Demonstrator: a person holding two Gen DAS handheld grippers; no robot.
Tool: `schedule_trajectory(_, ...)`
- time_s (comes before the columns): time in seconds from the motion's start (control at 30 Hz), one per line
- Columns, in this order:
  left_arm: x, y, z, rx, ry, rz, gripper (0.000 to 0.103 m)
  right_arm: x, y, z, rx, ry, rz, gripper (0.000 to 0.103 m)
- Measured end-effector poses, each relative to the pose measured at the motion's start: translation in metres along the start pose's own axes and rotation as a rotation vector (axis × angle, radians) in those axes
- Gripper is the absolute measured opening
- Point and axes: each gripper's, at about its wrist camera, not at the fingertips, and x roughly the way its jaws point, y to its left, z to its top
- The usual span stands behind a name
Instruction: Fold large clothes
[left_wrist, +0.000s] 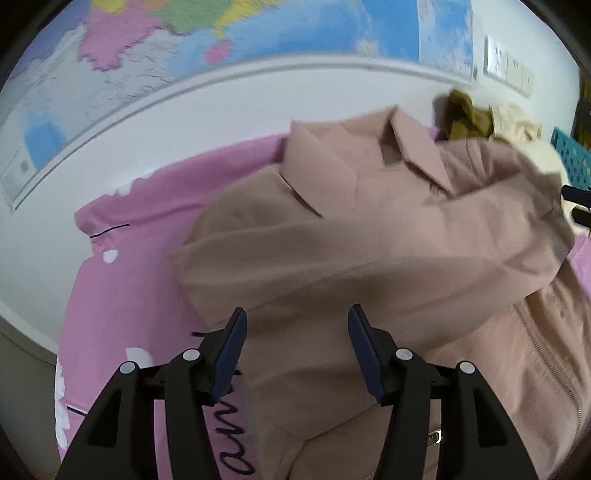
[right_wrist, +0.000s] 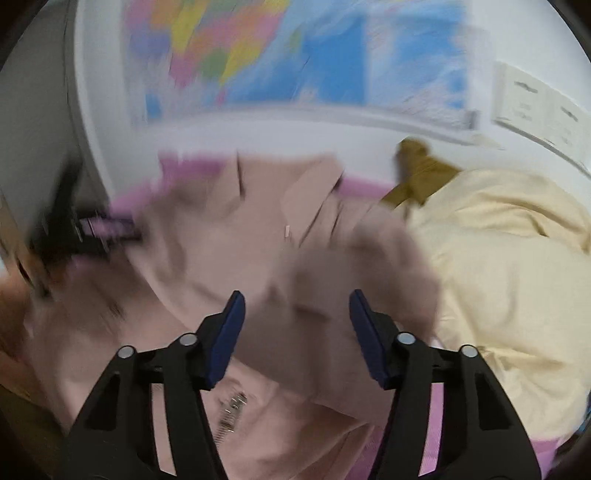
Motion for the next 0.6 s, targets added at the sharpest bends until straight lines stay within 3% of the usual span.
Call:
schedule_trajectory(0.13,0.022,0.002,0.001,-0.022,0.024,0.046,0.059,0.058,0.001,-0.001,-0.046,0.1,-0.073,0.045)
schedule_trajectory(0.3,0.025,0.008,0.004,-0.048,0.01,0.07,0.062,0.088,-0.017,0.005,0.057,0.129,-0.064,0.045)
schedule_trajectory(0.47,-0.008,0.023,-0.005,-0.094,-0.034,0.027,0.061,0.045,-0.005,0.005,0.055,0.061,-0.059,0.052)
schedule_trajectory(0.6,-0.036,0.029,-0.022,-0.107,-0.062,-0.018,0.062,0.01,0.007,-0.004,0.044,0.033,0.011,0.062)
